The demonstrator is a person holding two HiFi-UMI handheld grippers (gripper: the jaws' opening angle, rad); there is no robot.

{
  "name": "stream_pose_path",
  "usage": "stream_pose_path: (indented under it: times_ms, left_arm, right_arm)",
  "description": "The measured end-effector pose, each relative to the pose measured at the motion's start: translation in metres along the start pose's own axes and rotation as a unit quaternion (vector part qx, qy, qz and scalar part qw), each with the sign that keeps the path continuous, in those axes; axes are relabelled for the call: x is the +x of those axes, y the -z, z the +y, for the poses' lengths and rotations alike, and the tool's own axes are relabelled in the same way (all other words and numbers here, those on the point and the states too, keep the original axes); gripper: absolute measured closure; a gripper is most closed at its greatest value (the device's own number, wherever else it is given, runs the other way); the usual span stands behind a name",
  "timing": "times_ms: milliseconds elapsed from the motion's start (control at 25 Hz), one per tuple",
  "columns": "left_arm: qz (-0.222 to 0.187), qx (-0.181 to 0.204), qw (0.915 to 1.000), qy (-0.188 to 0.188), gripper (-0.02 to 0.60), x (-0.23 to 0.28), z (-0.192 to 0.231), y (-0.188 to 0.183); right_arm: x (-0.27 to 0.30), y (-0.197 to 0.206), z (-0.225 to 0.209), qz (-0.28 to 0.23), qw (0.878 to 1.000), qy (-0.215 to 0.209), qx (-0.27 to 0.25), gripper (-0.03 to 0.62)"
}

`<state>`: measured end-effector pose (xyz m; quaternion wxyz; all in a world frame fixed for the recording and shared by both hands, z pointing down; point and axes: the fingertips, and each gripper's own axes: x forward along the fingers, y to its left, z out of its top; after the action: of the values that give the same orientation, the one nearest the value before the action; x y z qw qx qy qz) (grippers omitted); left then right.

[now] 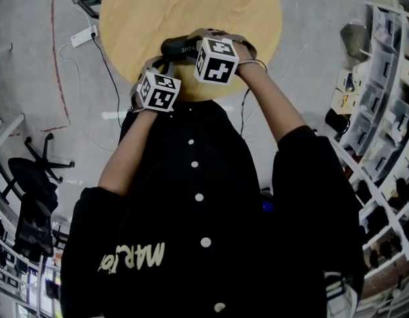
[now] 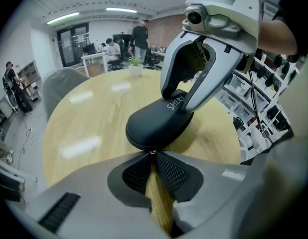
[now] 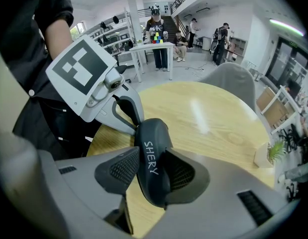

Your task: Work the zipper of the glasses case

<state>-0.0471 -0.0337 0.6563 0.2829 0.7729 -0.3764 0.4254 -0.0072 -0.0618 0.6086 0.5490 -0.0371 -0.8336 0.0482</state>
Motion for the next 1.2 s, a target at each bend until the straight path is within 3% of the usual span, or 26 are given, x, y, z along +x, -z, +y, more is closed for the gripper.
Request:
stream_pose_path:
  times_ms: [280, 680, 1200]
  left_arm:
    - [0.009, 0.018, 0.9998, 0.003, 0.578, -0.004, 0.001, 0.006]
    - [0.044, 0.139, 0.9893, 0.010, 0.578, -0.004, 0.002, 0.008]
    - [0.065, 0.211, 0.9753, 0.006, 0.577, -0.004, 0.030, 0.000]
  right_arm:
    - [0.002, 0.002, 0.001, 0.008, 1.000, 0.003, -0.009, 0.428]
    - [0.002, 0.004, 0.004, 0.020, 0.999, 0.028, -0.031, 0.428]
    - [0.002, 0.004, 0.004, 0.026, 0.998, 0.036, -0.033, 0.427]
